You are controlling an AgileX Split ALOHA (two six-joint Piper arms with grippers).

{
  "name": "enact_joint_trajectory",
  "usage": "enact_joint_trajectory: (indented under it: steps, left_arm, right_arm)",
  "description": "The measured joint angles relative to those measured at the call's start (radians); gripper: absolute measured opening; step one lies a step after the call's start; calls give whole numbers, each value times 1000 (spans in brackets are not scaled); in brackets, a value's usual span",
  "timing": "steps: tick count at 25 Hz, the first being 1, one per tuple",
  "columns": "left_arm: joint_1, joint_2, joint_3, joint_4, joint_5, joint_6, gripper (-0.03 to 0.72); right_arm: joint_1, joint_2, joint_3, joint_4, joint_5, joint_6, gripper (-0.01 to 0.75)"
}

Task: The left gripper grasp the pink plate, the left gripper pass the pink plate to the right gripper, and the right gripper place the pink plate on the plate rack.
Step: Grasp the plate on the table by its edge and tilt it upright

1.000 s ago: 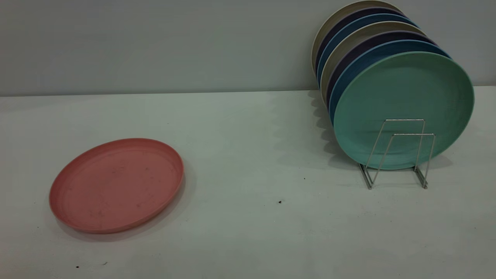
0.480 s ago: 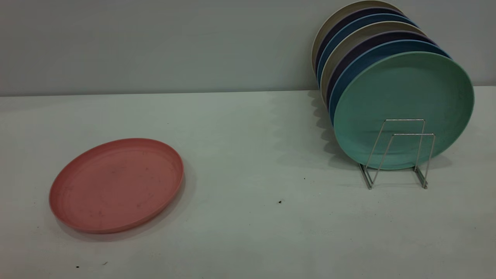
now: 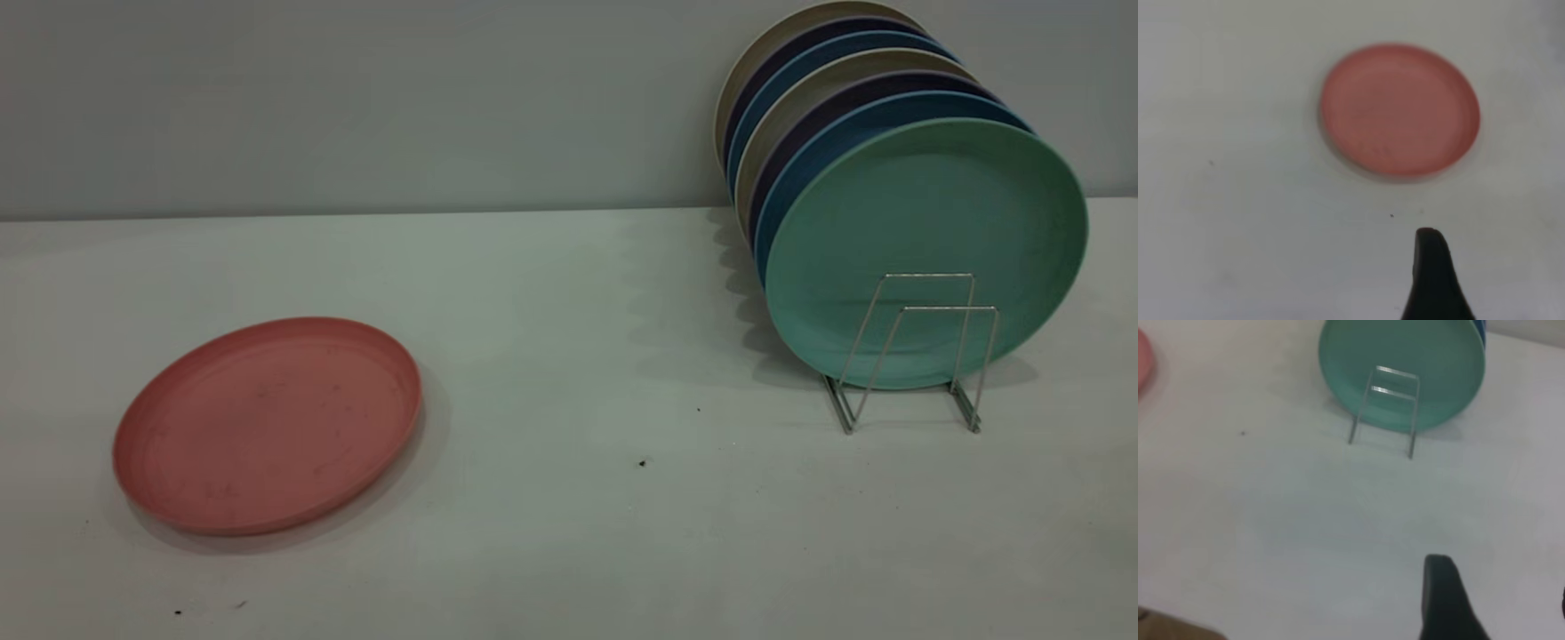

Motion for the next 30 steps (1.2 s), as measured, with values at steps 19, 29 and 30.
enact_joint_trajectory:
  steps: [19, 29, 30]
  left_arm:
    - [129, 787, -42, -358, -361, 338, 508]
    - [210, 1293, -167, -811, -385, 788, 508]
    - [210, 1341, -171, -869, -391, 840, 508]
  right_arm:
    - [0, 695, -2, 641, -379, -640, 510]
    - [0, 833, -2, 809, -424, -785, 510]
    - [0, 839, -2, 818, -425, -795, 510]
